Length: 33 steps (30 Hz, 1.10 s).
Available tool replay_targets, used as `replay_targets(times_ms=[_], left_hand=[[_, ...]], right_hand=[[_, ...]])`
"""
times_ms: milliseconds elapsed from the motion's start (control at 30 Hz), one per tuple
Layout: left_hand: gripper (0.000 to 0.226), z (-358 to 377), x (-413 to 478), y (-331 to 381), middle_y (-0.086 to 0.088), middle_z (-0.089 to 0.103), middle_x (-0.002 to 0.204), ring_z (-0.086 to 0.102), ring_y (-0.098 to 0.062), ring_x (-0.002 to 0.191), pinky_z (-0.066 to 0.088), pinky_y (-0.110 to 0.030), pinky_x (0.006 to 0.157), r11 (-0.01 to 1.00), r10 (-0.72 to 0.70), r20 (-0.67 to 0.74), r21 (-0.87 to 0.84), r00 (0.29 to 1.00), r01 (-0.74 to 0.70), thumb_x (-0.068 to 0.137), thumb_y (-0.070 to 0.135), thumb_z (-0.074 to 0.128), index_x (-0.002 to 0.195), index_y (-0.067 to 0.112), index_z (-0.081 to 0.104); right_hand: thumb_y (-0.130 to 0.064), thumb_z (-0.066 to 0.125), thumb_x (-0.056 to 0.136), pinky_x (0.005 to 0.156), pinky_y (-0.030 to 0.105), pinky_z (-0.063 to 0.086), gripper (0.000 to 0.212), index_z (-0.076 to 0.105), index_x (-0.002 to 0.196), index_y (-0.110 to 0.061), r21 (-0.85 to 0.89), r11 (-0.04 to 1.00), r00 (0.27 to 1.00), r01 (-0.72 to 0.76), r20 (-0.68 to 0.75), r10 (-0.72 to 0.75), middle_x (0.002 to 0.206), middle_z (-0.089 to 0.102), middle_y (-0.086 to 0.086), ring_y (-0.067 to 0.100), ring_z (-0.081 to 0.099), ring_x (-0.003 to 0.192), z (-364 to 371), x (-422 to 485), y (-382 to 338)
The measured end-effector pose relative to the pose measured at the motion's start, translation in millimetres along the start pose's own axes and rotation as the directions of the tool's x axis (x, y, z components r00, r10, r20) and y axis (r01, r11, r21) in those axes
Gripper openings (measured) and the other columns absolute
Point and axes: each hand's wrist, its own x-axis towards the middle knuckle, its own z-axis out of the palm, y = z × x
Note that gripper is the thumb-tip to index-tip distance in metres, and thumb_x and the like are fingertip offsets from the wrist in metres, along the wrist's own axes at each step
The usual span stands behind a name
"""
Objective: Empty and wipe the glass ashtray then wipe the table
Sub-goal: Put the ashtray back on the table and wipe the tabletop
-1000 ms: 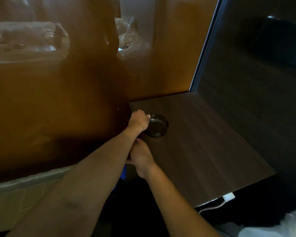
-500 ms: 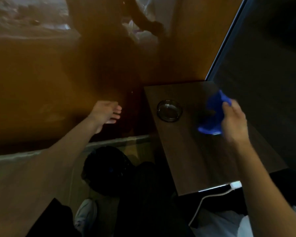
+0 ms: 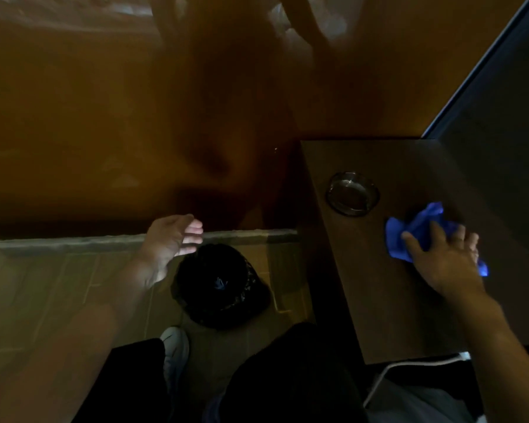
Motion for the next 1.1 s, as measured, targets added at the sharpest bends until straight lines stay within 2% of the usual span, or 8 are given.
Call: replay_targets(times_ms=[200,333,467,600,767,933,1033,1100], left_hand=[[0.029,6,-20,-12,-0.013,0.077,0.108,0.075,-0.028,0.099,0.059,-0.044,0.091,0.997,-0.004,-0.017,-0.071,1.000,0.003,0.109,0.029,0.056,0.108,0.007,0.073],[0.029,18,-36,-27,-0.014,0.078,0.108,0.075,-0.026,0.094,0.059,-0.040,0.085,0.995,-0.019,-0.015,-0.095,1.000,0.017,0.108,0.027,0.055,0.110,0.005,0.074],[0.028,28,-49,-38,-0.013,0.078,0.113,0.076,-0.023,0.090,0.059,-0.037,0.081,0.998,0.019,0.014,-0.056,1.000,-0.018,0.110,0.026,0.053,0.118,0.007,0.072],[0.025,22,-53,-40,-0.012,0.076,0.117,0.075,-0.021,0.093,0.057,-0.034,0.077,0.998,0.040,-0.021,-0.043,0.999,-0.041,0.109,0.024,0.054,0.121,0.009,0.070],[0.012,13,-50,-35,0.000,0.076,0.105,0.073,-0.015,0.091,0.058,-0.027,0.072,0.994,0.106,0.005,-0.016,0.994,-0.106,0.105,0.026,0.064,0.110,0.019,0.072],[0.014,16,-44,-31,0.013,0.069,0.088,0.063,0.001,0.074,0.051,-0.022,0.066,0.959,0.252,0.035,0.126,0.967,-0.254,0.093,0.022,0.080,0.097,0.023,0.067],[0.013,15,-40,-27,0.005,0.063,0.075,0.058,-0.004,0.067,0.045,-0.024,0.067,0.938,0.334,0.007,0.095,0.943,-0.333,0.098,0.018,0.074,0.090,0.016,0.063],[0.007,11,-41,-19,-0.007,0.064,0.076,0.058,-0.014,0.068,0.045,-0.031,0.065,0.910,0.402,0.044,0.093,0.914,-0.405,0.102,0.022,0.067,0.097,0.018,0.065]], right_hand=[[-0.009,0.045,0.103,0.115,0.065,0.034,0.045,0.049,0.143,0.010,-0.073,0.919,0.909,0.387,-0.139,-0.393,0.150,0.042,0.037,0.055,0.036,0.143,51,-43,-60],[-0.010,0.049,0.104,0.116,0.041,0.042,0.053,0.037,0.155,-0.011,0.104,0.777,0.783,0.621,-0.027,-0.622,0.162,0.037,0.013,0.029,0.041,0.147,73,-105,-146],[-0.032,0.033,0.111,0.079,0.028,0.046,0.036,0.050,0.141,-0.023,0.579,0.696,0.811,0.425,0.099,-0.577,0.126,0.064,0.001,0.020,0.065,0.109,92,-118,-223],[-0.031,0.035,0.110,0.066,0.032,0.041,0.025,0.056,0.103,-0.019,0.747,0.636,0.831,0.196,0.218,-0.512,0.087,0.057,-0.001,0.017,0.056,0.080,122,-110,-250],[-0.029,0.042,0.109,0.104,0.048,0.052,0.027,0.067,0.119,-0.030,0.910,0.370,0.726,-0.187,0.382,-0.572,0.117,0.074,0.002,0.022,0.070,0.111,137,-116,-256],[-0.025,0.037,0.111,0.099,0.044,0.054,0.038,0.055,0.142,-0.012,0.823,-0.026,0.583,-0.567,0.378,-0.719,0.136,0.064,0.023,0.032,0.066,0.118,125,-121,-259],[-0.031,0.039,0.110,0.096,0.041,0.055,0.037,0.058,0.138,-0.017,0.797,-0.007,0.582,-0.605,0.435,-0.687,0.134,0.067,0.017,0.026,0.069,0.113,115,-124,-262],[-0.032,0.044,0.109,0.095,0.038,0.055,0.025,0.061,0.127,-0.025,0.874,0.200,0.640,-0.443,0.464,-0.613,0.132,0.068,0.008,0.019,0.068,0.112,109,-122,-263]])
